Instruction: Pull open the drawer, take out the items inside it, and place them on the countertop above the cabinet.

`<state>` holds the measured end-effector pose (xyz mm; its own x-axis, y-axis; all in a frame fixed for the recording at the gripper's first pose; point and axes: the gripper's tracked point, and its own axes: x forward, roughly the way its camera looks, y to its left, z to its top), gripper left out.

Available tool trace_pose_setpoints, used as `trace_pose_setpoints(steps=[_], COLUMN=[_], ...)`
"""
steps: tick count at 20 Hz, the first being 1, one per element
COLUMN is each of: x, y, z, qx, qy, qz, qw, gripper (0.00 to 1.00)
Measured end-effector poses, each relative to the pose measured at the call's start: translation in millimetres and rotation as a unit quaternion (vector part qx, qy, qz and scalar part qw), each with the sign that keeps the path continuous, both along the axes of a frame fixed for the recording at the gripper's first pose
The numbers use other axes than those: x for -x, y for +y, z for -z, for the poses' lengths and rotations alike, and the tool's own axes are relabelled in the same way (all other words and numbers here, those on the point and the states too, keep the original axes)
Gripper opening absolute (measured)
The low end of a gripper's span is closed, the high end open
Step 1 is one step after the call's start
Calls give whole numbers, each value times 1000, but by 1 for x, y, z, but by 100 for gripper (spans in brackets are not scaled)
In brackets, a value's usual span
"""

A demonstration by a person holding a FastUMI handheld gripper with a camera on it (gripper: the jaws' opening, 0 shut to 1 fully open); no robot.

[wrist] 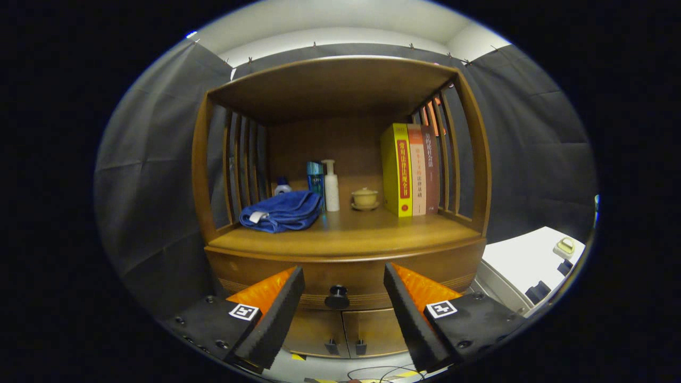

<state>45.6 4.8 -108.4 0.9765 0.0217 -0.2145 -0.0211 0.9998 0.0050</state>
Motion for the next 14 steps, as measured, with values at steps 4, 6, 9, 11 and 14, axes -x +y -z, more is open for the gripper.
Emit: trace_pose_setpoints(steps=[4,6,9,11,14], x=[-21,-32,-47,-54,-61], y=[-1,2,5,4,7], z=[38,54,74,86,98], qx=[10,4,-1,-1,2], qy=[32,48,63,75,85], qz=[1,0,-2,2,5], qw=[999,999,998,997,996], gripper=[99,99,99,99,94])
